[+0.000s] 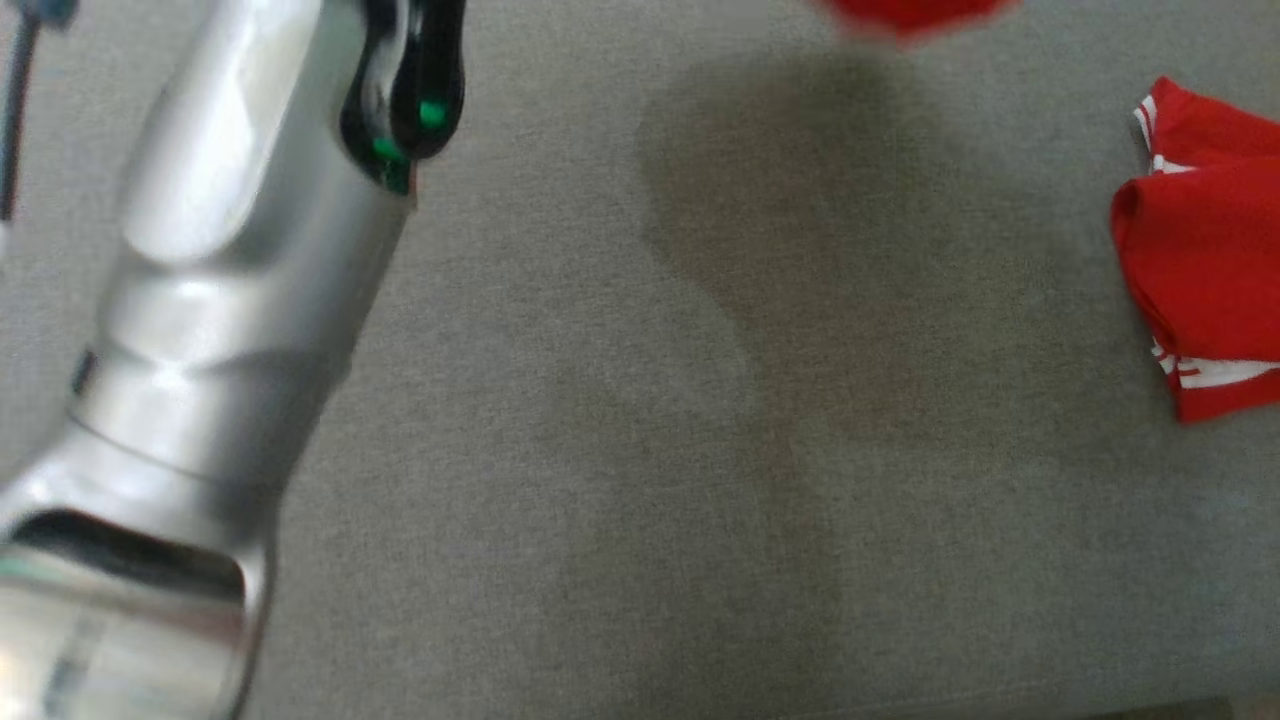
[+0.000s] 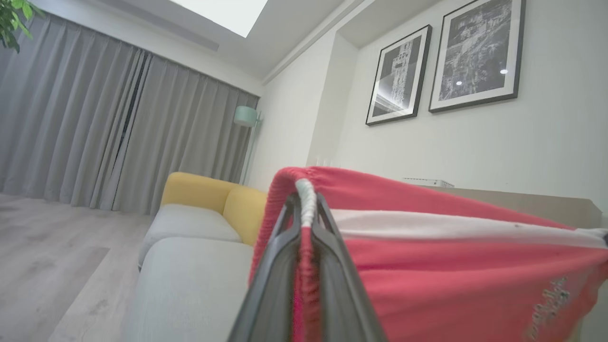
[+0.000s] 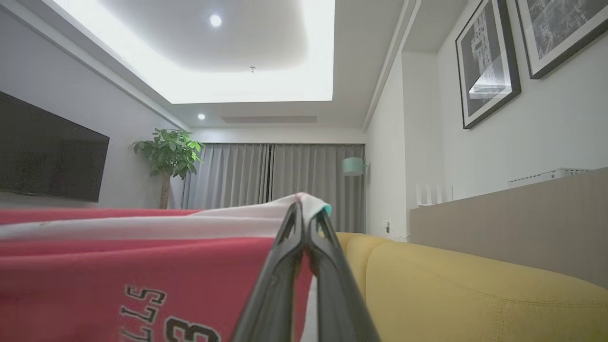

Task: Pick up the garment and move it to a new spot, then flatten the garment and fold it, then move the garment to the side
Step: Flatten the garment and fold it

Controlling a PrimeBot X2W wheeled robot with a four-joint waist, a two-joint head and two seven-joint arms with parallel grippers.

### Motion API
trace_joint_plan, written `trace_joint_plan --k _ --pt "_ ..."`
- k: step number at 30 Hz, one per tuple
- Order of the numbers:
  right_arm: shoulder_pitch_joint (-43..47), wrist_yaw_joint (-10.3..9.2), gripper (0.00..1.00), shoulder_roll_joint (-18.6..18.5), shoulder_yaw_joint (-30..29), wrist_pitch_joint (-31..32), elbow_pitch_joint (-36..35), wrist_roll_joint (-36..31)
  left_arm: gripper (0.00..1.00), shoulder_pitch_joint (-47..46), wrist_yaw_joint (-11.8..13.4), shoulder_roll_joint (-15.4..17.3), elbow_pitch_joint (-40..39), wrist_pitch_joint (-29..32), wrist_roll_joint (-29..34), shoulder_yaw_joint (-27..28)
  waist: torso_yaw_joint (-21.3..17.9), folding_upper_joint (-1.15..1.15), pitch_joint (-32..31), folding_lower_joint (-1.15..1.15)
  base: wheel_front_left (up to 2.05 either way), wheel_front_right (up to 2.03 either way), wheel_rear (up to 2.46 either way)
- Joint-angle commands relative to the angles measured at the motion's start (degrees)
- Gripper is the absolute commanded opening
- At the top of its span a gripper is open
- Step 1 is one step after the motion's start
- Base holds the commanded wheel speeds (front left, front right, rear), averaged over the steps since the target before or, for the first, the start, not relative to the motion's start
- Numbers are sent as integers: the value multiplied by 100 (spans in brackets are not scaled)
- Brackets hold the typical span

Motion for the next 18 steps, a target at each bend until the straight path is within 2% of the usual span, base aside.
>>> trace_joint_plan --k 1,3,4,7,11,14,18 --pt "43 -5 0 -77 -73 -28 -176 32 0 116 -10 204 -90 -25 36 260 -16 0 19 -2 0 0 0" --pt "298 -5 0 -51 42 -28 -323 80 0 592 -179 130 -44 -25 183 431 14 0 -1 -2 0 0 0" --pt "723 -5 0 -56 158 -28 -416 120 0 1167 -333 62 72 -26 255 537 82 0 -29 -2 0 0 0" --pt "1560 -5 0 -34 231 -28 -496 213 0 2046 -555 -69 211 -26 361 694 231 0 -75 -2 0 0 0" --pt "2788 -5 0 40 234 -22 -690 258 0 3190 -954 -163 90 -26 802 587 347 0 -232 -2 0 0 0" --pt "3721 -5 0 113 88 77 -949 253 0 4080 -1095 -131 -223 -26 1249 347 370 0 -417 -2 0 0 0" --pt "4893 -5 0 184 -368 365 -1392 318 0 5187 -1124 -100 -510 -27 1568 234 395 0 -683 -2 0 0 0"
